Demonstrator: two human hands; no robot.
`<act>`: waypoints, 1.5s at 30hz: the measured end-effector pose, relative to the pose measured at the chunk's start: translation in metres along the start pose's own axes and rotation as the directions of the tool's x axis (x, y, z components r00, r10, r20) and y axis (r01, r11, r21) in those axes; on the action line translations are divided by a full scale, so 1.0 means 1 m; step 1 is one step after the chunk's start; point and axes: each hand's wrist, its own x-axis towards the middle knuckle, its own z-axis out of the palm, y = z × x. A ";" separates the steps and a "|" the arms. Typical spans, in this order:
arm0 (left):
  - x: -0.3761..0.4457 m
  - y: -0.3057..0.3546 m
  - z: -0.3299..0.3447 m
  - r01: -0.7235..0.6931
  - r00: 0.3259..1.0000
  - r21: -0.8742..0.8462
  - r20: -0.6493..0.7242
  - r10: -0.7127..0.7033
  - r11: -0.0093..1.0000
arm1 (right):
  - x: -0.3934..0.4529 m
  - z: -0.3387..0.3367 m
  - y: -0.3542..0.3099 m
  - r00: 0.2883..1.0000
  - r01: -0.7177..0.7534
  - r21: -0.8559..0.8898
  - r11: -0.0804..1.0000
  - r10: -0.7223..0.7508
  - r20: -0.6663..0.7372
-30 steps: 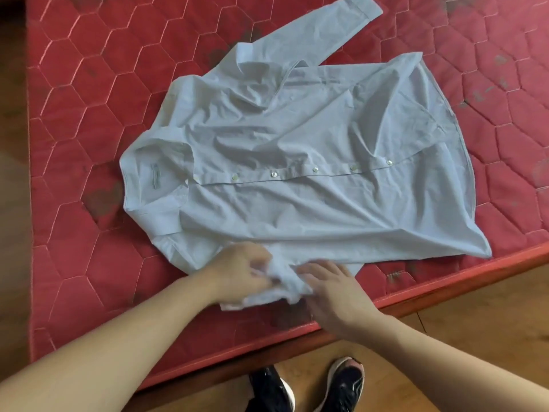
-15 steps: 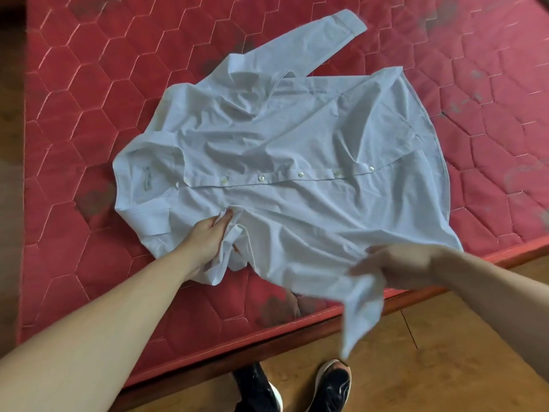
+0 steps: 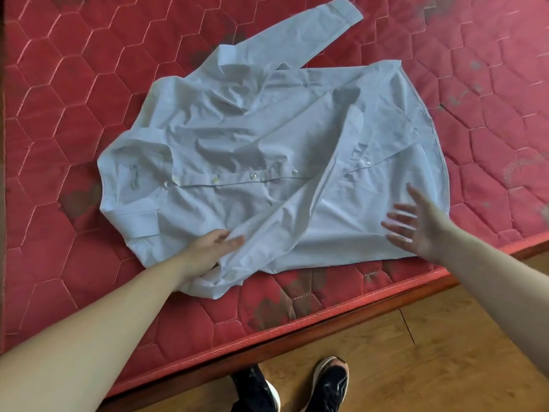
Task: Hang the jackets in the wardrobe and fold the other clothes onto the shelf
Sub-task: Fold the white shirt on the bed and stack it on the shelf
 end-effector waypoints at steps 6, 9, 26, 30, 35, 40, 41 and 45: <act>-0.014 -0.008 0.008 -0.083 0.987 0.476 0.158 0.007 0.876 | 0.005 0.039 0.018 0.930 0.296 -0.749 0.593 -0.358 0.084; -0.021 -0.013 0.017 -0.225 0.974 0.524 0.121 0.190 0.822 | -0.001 0.070 0.018 0.952 0.291 -0.746 0.598 -0.256 0.166; -0.005 -0.025 -0.024 0.136 0.990 -0.544 0.055 -0.126 0.828 | 0.020 0.152 0.012 0.961 -0.118 0.127 0.985 0.082 0.263; 0.001 -0.038 -0.030 0.108 0.992 -0.479 -0.012 -0.129 0.871 | 0.027 0.151 0.007 0.991 0.009 0.165 0.986 -0.031 0.128; 0.001 -0.059 -0.032 0.188 0.980 -0.308 -0.007 -0.200 0.933 | 0.030 0.123 0.009 0.989 0.002 0.239 0.971 -0.037 0.143; 0.004 -0.066 -0.035 0.184 0.967 -0.100 -0.161 -0.199 0.978 | 0.031 0.102 -0.006 0.992 0.107 0.313 0.944 -0.124 0.035; 0.003 -0.069 -0.037 0.190 0.966 -0.027 -0.172 -0.192 0.981 | 0.031 0.094 -0.007 0.990 0.124 0.363 0.923 -0.140 0.019; -0.003 -0.065 -0.037 0.176 0.969 0.064 -0.190 -0.161 0.982 | 0.032 0.060 -0.001 0.994 0.039 0.253 0.967 -0.063 0.089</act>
